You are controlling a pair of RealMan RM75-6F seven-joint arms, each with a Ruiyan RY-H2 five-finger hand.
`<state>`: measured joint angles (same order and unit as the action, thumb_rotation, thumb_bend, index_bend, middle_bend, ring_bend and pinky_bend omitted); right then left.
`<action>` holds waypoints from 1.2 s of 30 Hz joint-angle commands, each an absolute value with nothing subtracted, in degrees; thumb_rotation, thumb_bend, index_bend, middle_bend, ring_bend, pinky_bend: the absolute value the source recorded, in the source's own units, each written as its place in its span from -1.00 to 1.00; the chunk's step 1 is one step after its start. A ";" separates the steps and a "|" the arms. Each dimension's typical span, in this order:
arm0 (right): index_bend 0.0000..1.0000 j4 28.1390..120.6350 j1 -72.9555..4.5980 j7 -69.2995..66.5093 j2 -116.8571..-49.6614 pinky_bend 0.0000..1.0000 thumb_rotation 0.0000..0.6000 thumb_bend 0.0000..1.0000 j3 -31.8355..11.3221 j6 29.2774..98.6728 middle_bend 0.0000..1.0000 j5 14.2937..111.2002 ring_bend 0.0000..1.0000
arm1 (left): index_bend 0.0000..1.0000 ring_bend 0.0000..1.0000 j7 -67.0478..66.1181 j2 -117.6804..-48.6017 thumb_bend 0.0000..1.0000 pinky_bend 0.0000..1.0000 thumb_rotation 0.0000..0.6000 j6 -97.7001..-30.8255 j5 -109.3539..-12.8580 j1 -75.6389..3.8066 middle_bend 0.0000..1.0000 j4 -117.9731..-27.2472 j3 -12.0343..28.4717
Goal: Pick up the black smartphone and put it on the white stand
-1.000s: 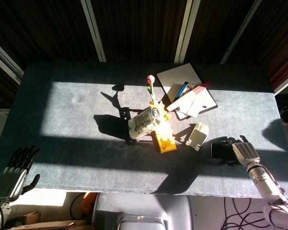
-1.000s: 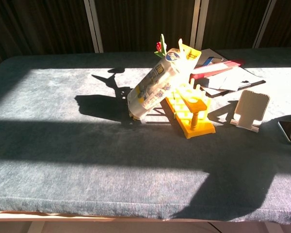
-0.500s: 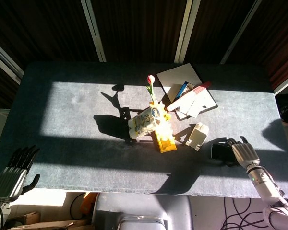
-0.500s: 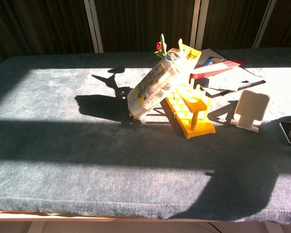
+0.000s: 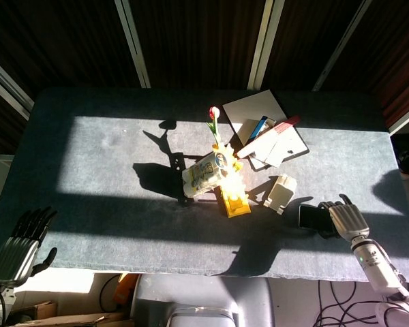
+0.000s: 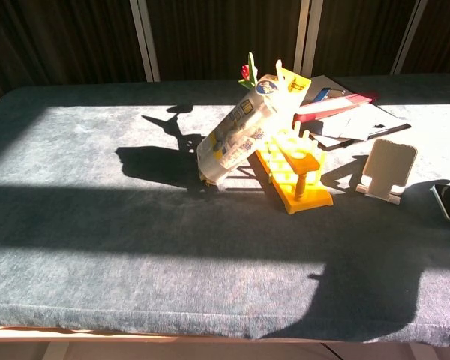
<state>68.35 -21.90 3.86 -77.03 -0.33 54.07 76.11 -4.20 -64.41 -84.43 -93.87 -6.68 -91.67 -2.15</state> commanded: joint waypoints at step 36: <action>0.93 89.09 -24.80 62.16 -65.88 -0.55 1.00 -0.20 -1.72 70.36 0.40 84.24 -0.05 | -1.00 -0.98 -3.44 -64.20 -0.26 -0.86 1.00 -84.62 -94.46 -6.67 -0.96 -91.53 -2.41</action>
